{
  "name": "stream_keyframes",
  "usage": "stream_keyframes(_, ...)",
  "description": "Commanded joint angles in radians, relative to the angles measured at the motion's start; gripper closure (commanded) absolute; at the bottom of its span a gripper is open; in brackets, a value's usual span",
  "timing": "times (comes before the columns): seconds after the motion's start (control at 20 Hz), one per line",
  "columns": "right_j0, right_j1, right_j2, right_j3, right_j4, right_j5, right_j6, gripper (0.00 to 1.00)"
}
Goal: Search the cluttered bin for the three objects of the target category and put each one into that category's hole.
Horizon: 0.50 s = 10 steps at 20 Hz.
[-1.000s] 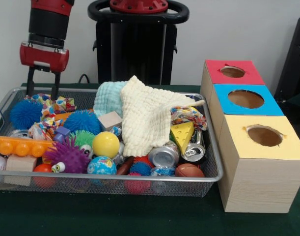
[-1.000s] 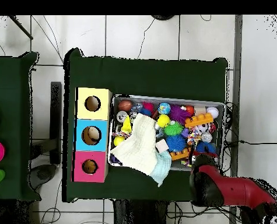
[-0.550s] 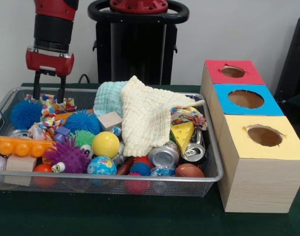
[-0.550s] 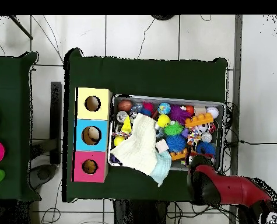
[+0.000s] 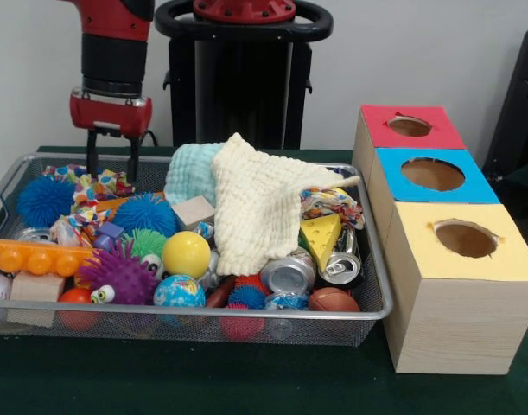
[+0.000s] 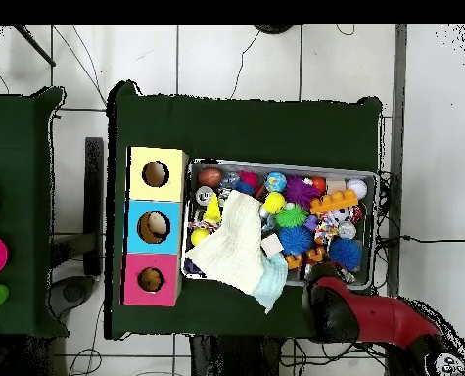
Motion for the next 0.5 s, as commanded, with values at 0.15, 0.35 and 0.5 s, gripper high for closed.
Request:
stream_keyframes(0.15, 0.117, 0.021, 0.018, 0.09, 0.117, 0.044, 0.188, 0.0)
stream_keyframes(0.35, 0.168, 0.058, -0.018, 0.092, 0.153, -0.012, 0.212, 0.0)
stream_keyframes(0.5, 0.188, 0.101, -0.041, 0.08, 0.167, -0.063, 0.214, 0.0)
